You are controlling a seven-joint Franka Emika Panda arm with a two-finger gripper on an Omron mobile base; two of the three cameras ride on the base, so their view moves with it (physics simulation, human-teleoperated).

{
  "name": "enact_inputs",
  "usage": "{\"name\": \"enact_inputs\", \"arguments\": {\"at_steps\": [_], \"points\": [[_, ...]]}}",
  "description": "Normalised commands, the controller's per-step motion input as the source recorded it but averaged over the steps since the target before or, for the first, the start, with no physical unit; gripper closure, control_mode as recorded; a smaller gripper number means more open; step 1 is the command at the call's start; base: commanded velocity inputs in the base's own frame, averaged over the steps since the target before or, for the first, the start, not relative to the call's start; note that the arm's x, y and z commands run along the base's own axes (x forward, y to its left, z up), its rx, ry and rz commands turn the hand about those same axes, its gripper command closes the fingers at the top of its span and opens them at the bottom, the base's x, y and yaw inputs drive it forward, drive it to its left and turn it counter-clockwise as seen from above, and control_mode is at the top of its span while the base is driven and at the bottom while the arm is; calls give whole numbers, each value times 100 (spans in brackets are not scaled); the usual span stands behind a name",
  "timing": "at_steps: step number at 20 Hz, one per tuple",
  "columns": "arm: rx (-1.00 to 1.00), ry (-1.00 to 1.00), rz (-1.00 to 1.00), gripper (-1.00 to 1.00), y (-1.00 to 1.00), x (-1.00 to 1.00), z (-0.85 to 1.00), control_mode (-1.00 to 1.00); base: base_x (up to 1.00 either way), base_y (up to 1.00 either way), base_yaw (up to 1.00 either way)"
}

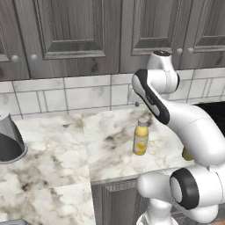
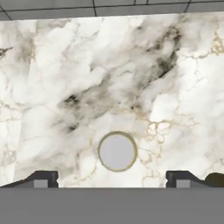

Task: There is a wine glass and glass cup on the dining counter. Place the wine bottle next to the wine glass and the juice bottle next to the glass cup.

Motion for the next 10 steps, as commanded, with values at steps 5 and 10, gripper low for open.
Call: {"name": "enact_inputs", "arguments": {"at_steps": [5, 10], "points": [[1, 31, 0, -100, 0, 8, -5, -100, 0, 0, 0], [0, 29, 0, -100, 0, 0, -14, -100, 0, 0, 0]]}}
